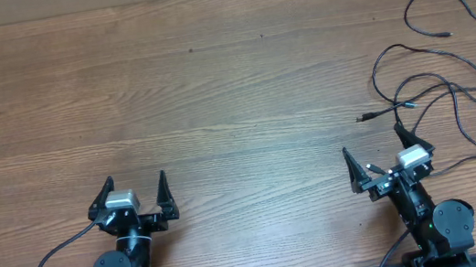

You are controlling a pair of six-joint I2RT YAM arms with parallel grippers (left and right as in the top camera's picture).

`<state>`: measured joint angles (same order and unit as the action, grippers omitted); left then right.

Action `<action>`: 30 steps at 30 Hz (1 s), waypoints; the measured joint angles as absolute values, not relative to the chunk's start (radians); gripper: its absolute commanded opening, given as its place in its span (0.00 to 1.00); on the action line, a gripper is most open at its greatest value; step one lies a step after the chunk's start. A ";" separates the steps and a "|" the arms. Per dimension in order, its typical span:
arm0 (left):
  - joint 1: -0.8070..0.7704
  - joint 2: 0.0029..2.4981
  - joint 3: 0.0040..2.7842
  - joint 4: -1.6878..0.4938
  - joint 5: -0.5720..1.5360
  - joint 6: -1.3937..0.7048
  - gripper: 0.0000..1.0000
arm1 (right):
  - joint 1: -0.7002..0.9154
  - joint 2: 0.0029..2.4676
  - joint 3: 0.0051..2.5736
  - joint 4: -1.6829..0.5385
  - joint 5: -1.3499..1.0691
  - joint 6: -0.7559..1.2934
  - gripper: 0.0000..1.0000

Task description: Untangle cables

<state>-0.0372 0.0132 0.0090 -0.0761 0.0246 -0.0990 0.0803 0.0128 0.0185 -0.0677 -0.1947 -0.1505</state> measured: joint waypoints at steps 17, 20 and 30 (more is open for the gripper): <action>-0.037 0.013 0.009 -0.076 0.025 -0.099 0.99 | 0.080 0.013 0.019 -0.073 -0.123 -0.061 1.00; -0.037 0.013 0.009 -0.076 0.025 -0.099 0.99 | 0.080 0.013 0.019 -0.073 -0.123 -0.060 1.00; -0.037 0.013 0.009 -0.076 0.025 -0.099 0.99 | 0.080 0.013 0.019 -0.074 -0.123 -0.059 1.00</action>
